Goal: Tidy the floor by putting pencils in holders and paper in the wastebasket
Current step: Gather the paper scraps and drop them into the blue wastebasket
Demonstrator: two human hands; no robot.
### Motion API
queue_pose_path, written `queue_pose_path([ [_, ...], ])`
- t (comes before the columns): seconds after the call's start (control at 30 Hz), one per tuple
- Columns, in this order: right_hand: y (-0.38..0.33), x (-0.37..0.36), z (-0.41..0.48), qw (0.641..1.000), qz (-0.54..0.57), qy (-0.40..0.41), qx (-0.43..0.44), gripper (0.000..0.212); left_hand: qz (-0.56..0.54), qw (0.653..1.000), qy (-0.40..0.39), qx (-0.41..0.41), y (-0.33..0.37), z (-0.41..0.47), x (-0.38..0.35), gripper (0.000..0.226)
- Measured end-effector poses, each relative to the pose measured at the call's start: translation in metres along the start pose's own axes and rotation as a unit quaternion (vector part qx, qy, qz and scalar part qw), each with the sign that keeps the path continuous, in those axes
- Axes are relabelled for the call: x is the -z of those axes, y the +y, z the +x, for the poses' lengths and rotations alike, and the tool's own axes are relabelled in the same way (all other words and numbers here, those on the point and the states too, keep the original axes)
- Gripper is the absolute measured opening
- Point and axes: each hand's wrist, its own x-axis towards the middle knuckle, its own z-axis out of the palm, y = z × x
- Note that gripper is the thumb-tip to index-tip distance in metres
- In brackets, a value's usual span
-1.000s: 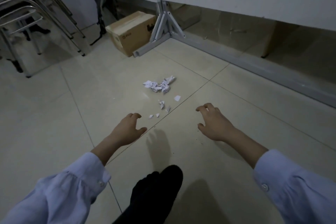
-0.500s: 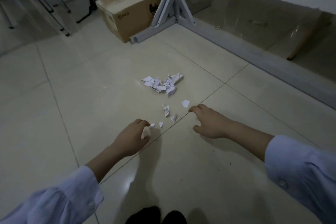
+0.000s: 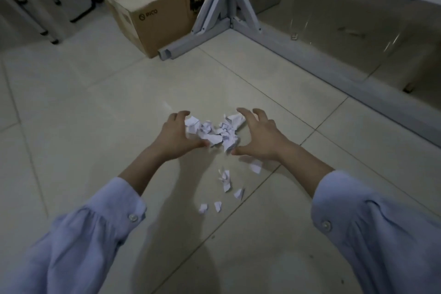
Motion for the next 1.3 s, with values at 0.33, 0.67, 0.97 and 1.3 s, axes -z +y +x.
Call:
queue_pose_path([
  [0.33,-0.008,-0.024,0.056,0.993,-0.103,-0.047,0.029,0.1,0.115,0.987,-0.087,-0.071,-0.002,0.058,-0.036,0.096],
  [0.67,-0.012,-0.049,0.046,0.988,-0.124,0.07,0.058,0.034,0.048,0.987,0.007,-0.156,-0.007,0.032,-0.046,0.028],
  [0.97,-0.016,-0.044,0.023,0.993,-0.085,0.072,0.032,0.012,0.037,0.993,-0.028,-0.113,0.001,0.009,-0.037,0.028],
  [1.3,0.005,-0.012,-0.022,0.997,-0.075,-0.023,-0.004,0.022,0.045,0.988,-0.107,-0.098,-0.001,-0.052,-0.016,0.03],
])
